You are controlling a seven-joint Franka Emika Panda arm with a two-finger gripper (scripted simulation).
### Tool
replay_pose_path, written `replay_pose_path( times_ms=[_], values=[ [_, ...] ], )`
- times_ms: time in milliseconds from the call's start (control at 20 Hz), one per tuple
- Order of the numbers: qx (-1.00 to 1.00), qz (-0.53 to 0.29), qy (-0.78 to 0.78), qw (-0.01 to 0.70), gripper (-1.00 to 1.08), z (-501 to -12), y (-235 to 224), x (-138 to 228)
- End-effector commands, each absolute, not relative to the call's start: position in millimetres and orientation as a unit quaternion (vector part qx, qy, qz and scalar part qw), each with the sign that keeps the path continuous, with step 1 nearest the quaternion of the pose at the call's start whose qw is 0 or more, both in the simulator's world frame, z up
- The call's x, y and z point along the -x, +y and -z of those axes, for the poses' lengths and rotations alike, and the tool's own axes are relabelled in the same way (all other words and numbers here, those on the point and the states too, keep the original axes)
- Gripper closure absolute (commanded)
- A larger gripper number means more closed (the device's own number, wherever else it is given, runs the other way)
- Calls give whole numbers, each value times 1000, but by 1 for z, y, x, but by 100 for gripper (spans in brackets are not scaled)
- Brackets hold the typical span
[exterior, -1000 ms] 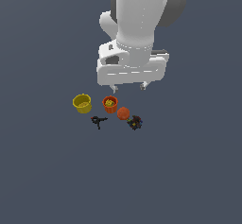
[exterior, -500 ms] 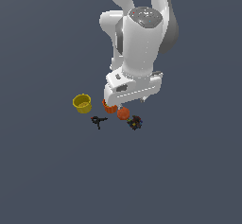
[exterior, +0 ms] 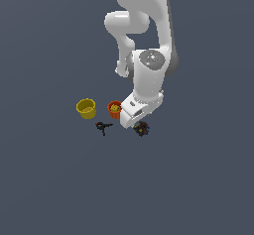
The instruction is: Pick up a designated object from a clutter of objects.
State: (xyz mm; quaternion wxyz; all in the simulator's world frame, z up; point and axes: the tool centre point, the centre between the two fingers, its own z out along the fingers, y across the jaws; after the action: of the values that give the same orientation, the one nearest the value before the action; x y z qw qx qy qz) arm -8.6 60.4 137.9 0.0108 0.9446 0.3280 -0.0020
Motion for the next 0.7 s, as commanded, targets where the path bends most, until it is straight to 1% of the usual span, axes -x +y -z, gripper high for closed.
replay_pose_path(
  times_ms=[0, 350, 650],
  values=[
    [-935, 1, 355, 8, -92, -120, 65, 14],
    [-917, 0, 400, 2, -92, -91, 73, 26],
    [-914, 1, 407, 0, -92, -86, 74, 29]
  ],
)
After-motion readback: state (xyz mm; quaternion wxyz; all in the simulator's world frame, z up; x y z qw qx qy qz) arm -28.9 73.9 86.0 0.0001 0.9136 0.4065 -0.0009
